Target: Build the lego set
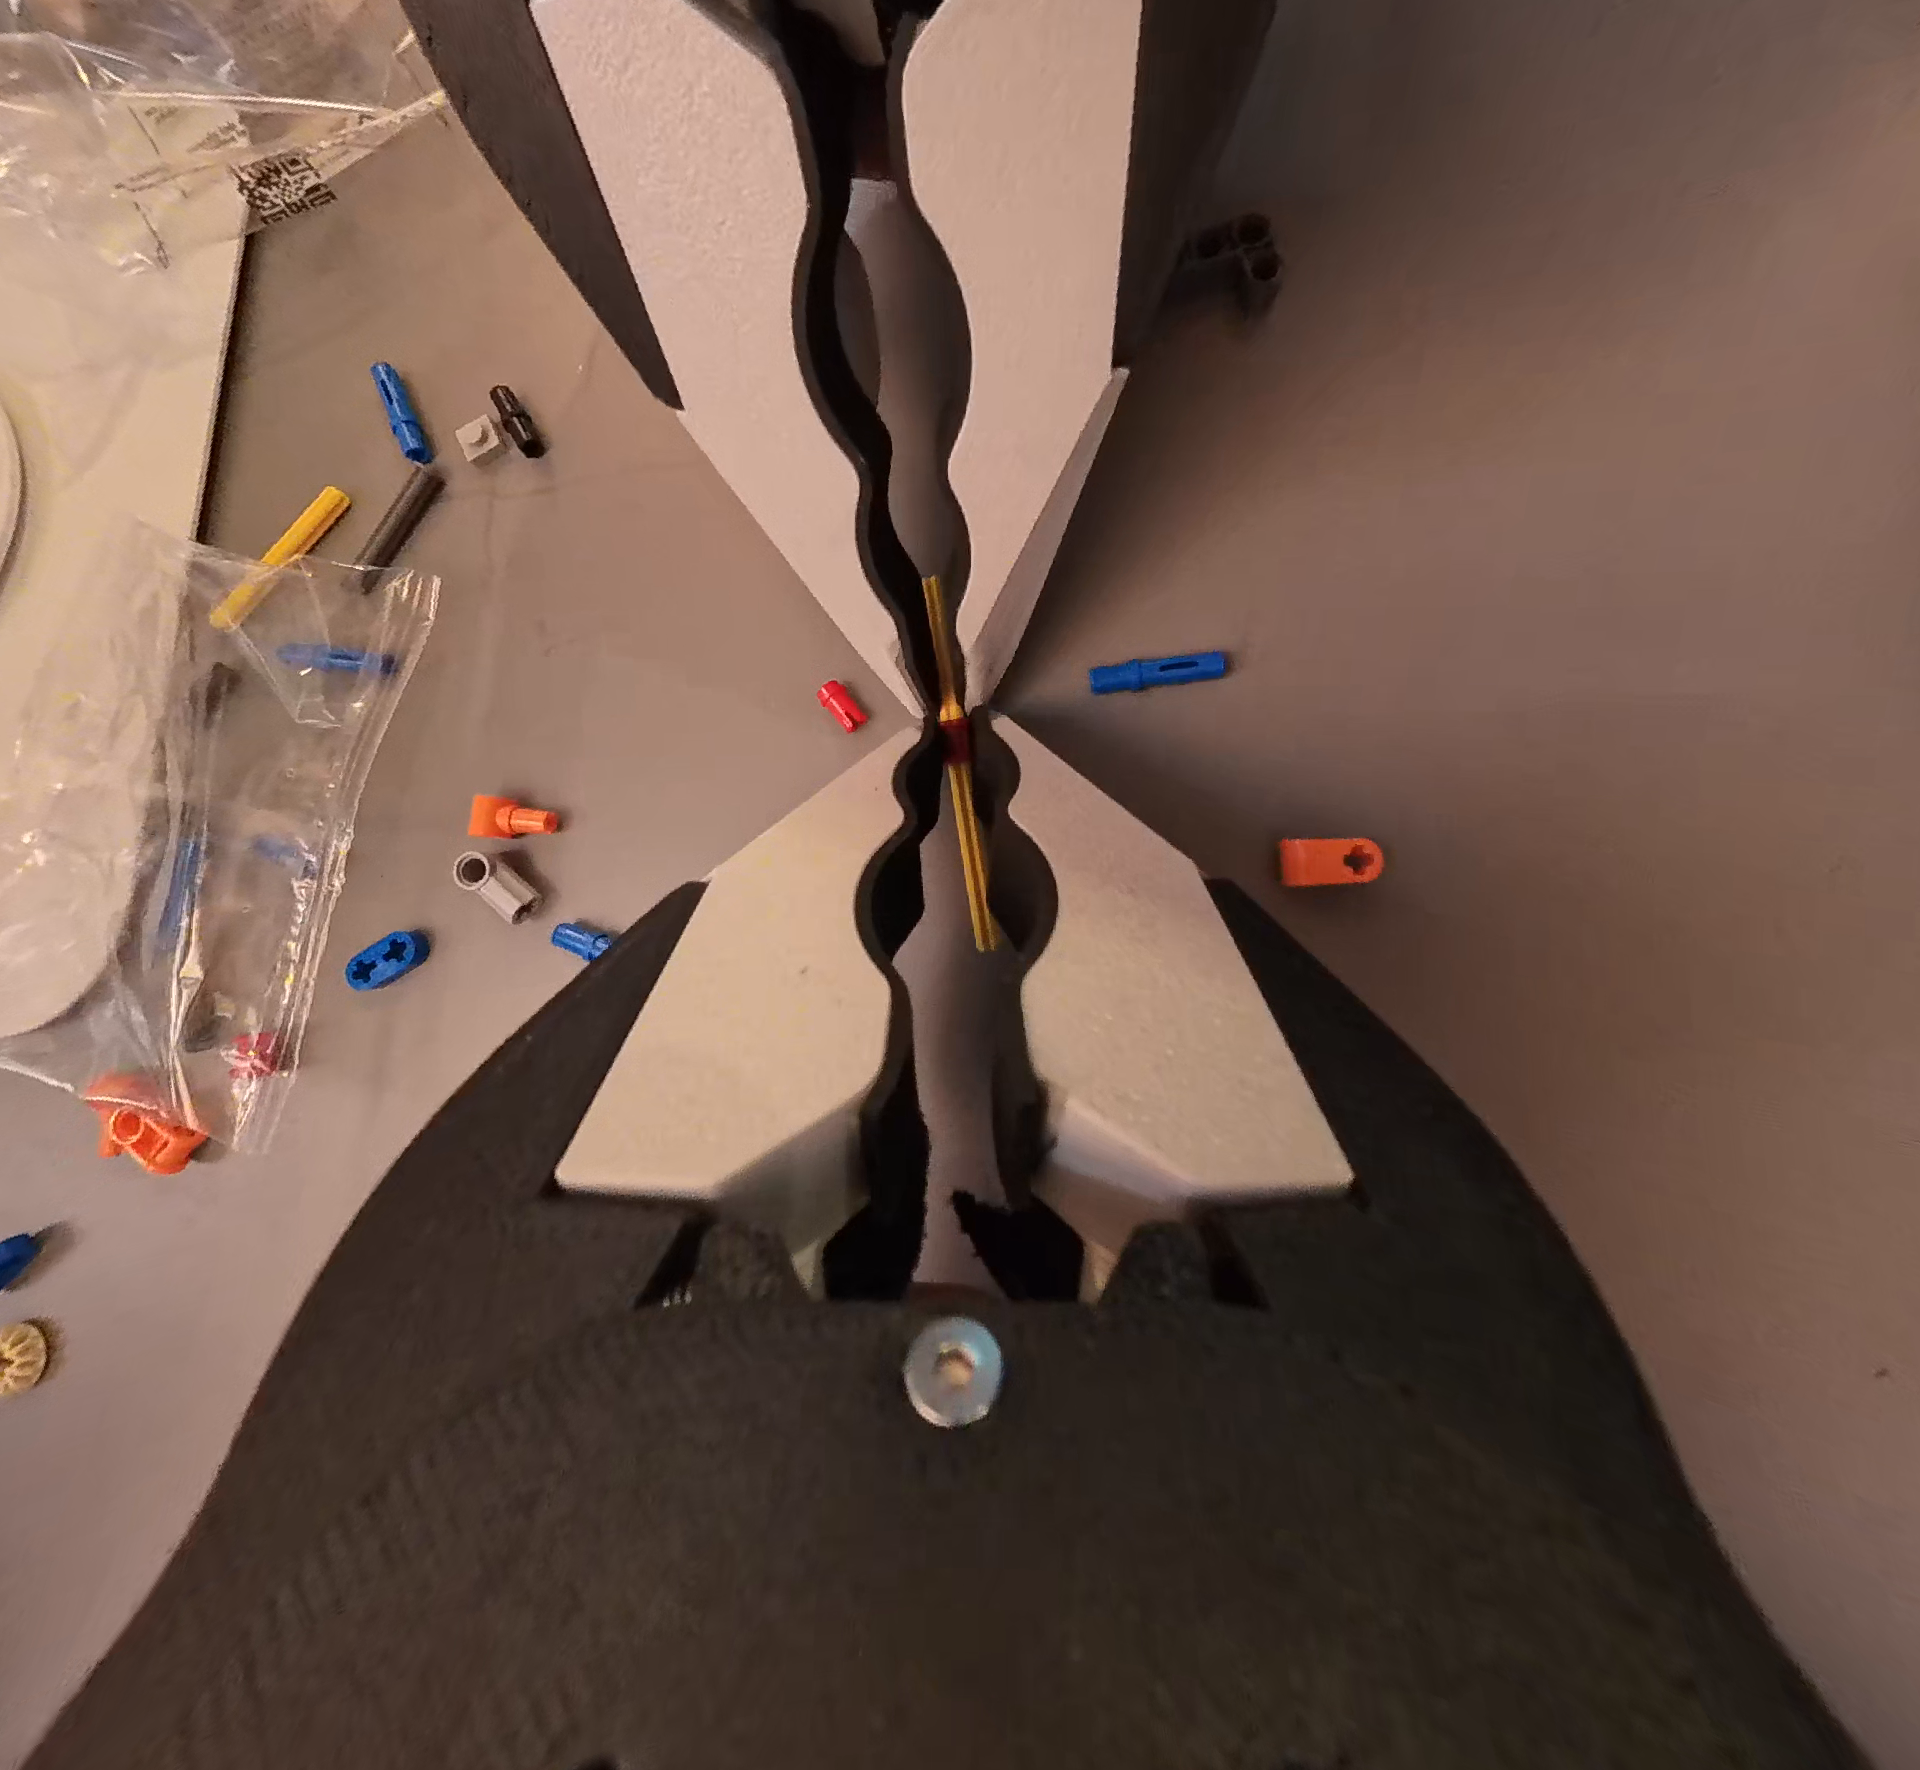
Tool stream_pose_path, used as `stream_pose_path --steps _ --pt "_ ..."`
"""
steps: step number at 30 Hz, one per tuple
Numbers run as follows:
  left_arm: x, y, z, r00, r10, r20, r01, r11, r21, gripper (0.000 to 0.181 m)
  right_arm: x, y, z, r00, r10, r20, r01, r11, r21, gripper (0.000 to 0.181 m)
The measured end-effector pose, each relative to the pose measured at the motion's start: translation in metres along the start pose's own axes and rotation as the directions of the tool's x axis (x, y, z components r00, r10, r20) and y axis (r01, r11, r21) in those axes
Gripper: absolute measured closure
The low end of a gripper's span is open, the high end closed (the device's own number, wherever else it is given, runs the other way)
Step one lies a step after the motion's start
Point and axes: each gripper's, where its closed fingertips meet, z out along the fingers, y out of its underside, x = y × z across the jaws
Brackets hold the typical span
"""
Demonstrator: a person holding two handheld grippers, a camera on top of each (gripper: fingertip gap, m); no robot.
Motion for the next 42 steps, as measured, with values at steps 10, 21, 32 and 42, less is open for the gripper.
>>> stream_pose_path --steps 10,21,32,42 --pt "-0.002 -0.004 -0.011 0.999 -0.037 0.038 0.036 0.999 0.040 0.174 0.000 -0.009 -0.004 0.999 0.041 -0.016 -0.041 0.999 0.032 0.179" --pt "-0.005 -0.013 -0.069 0.985 -0.120 0.122 0.103 0.985 0.138 0.149 -0.002 -0.036 -0.017 0.994 0.094 -0.061 -0.090 0.994 0.060 0.180" --pt "-0.012 0.021 -0.151 0.888 -0.360 0.287 0.286 0.920 0.267 0.136 0.008 -0.090 -0.018 0.977 0.200 -0.078 -0.185 0.968 0.167 0.179" --pt "0.021 0.112 -0.211 0.714 -0.570 0.407 0.497 0.822 0.279 0.132 -0.013 -0.134 0.003 0.962 0.272 -0.009 -0.264 0.939 0.220 0.180"
